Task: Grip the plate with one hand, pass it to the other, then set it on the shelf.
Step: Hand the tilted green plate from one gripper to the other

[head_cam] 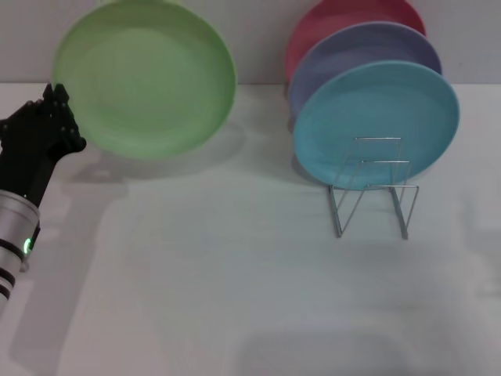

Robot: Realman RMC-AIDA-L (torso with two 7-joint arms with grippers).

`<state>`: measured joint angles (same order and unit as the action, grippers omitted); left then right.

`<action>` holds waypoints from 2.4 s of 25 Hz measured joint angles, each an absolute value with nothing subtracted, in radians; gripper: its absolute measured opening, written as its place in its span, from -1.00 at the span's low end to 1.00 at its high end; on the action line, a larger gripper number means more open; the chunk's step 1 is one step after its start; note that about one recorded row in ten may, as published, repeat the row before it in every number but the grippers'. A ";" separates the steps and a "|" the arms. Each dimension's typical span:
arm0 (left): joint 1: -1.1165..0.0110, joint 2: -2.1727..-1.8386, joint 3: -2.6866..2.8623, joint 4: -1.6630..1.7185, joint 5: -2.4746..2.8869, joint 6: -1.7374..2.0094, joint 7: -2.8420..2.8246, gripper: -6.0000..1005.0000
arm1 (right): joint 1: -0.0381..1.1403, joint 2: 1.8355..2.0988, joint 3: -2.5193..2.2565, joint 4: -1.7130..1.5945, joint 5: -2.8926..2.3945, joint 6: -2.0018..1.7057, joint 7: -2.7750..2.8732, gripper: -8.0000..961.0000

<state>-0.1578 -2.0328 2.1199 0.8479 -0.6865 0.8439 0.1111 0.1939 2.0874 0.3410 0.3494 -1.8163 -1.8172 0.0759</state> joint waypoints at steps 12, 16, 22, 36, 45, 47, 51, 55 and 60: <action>-0.137 -2.067 2.125 0.743 -0.693 0.969 0.017 -0.93 | 0.369 2.084 0.108 0.439 -1.816 -1.666 0.069 0.32; -0.137 -2.076 2.135 0.692 -0.699 1.014 -0.021 -0.93 | 0.427 2.083 0.037 0.432 -1.816 -1.581 0.093 0.32; -0.132 -2.078 2.292 0.639 -0.845 1.122 0.019 -0.93 | 0.463 2.086 0.007 0.405 -1.859 -1.504 0.112 0.32; -0.108 -2.080 2.566 0.646 -1.036 1.197 0.195 -0.93 | 0.466 2.084 0.002 0.390 -1.878 -1.377 0.150 0.32; -0.116 -2.080 2.636 0.669 -1.089 1.205 0.247 -0.93 | 0.487 2.088 0.008 0.380 -1.879 -1.313 0.186 0.32; -0.121 -2.080 2.650 0.680 -1.108 1.205 0.280 -0.93 | 0.496 2.088 0.010 0.381 -1.879 -1.294 0.188 0.32; -0.129 -2.080 2.658 0.691 -1.124 1.206 0.301 -0.93 | 0.511 2.088 0.011 0.383 -1.879 -1.276 0.189 0.32; -0.136 -2.080 2.661 0.698 -1.137 1.206 0.319 -0.93 | 0.529 2.088 0.014 0.389 -1.875 -1.247 0.189 0.32; -0.136 -2.080 2.663 0.712 -1.138 1.206 0.363 -0.93 | 0.540 2.089 0.031 0.392 -1.875 -1.222 0.189 0.31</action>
